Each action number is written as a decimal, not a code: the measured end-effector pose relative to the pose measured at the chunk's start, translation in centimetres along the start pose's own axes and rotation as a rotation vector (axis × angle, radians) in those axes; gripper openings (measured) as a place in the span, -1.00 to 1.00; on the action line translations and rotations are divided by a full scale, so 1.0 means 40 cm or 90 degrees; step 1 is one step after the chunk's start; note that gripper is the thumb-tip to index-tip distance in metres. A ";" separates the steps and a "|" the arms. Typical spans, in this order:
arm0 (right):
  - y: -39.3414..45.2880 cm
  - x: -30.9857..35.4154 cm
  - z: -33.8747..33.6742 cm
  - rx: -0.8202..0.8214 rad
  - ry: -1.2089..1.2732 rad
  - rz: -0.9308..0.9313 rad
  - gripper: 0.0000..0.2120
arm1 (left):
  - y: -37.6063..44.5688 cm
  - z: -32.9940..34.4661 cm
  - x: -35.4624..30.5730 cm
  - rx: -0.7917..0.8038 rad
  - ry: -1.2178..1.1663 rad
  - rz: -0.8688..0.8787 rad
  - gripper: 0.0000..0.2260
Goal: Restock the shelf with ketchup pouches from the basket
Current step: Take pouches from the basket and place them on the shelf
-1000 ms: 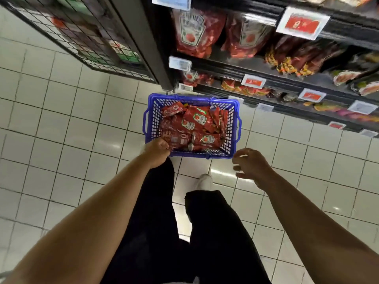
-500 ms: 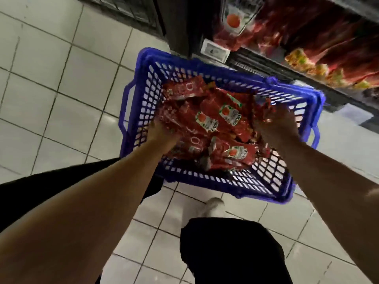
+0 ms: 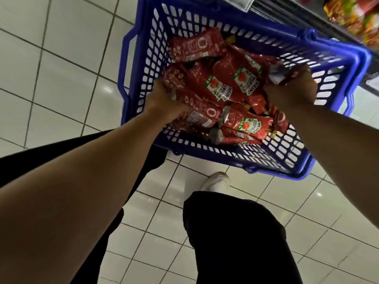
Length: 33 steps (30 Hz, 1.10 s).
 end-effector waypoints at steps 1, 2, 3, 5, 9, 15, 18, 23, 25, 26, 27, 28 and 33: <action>-0.026 0.002 -0.011 -0.019 -0.007 -0.017 -0.47 | -0.005 -0.005 -0.008 0.000 0.077 0.006 -0.14; -0.052 0.000 -0.020 -0.031 -0.002 -0.034 -0.49 | -0.012 -0.008 -0.017 -0.001 0.171 0.017 -0.14; -0.079 -0.003 -0.033 -0.038 0.008 -0.044 -0.51 | -0.024 -0.011 -0.026 0.002 0.246 0.028 -0.14; -0.123 -0.016 -0.059 -0.038 0.016 -0.027 -0.52 | -0.045 -0.017 -0.037 0.039 0.284 0.008 -0.18; -0.182 -0.035 -0.125 0.003 0.077 0.083 -0.54 | -0.132 -0.030 -0.036 0.100 0.229 -0.016 -0.43; -0.306 0.017 -0.294 -0.039 0.461 0.277 -0.89 | -0.296 -0.119 -0.030 0.277 -0.011 -0.176 -0.67; -0.410 0.089 -0.416 -0.028 0.653 0.332 -0.89 | -0.445 -0.194 -0.066 0.408 -0.122 -0.157 -0.39; -0.565 0.205 -0.653 0.011 0.968 0.256 -0.82 | -0.752 -0.306 -0.187 0.562 -0.122 0.001 -0.23; -0.625 0.237 -0.749 0.048 1.066 0.214 -0.68 | -0.875 -0.341 -0.231 0.595 -0.163 0.044 -0.24; -0.658 0.253 -0.805 0.071 1.094 0.188 -0.59 | -0.946 -0.360 -0.256 0.599 -0.175 0.068 -0.25; -0.694 0.273 -0.854 0.110 1.117 0.153 -0.52 | -1.011 -0.375 -0.275 0.593 -0.185 0.094 -0.24; -0.731 0.293 -0.907 0.152 1.131 0.115 -0.48 | -1.079 -0.393 -0.297 0.585 -0.199 0.122 -0.24; -0.852 0.399 -1.114 0.235 1.082 -0.087 -0.33 | -1.360 -0.453 -0.418 0.585 -0.317 0.192 -0.69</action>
Point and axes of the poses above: each hand's wrist, its own y-axis towards the middle knuckle, its own z-axis out of the palm, x = y × z, the point moved 3 cm from there along y, towards the middle knuckle, and after that the axes turned 13 degrees about -z, right-handed, at the moved point
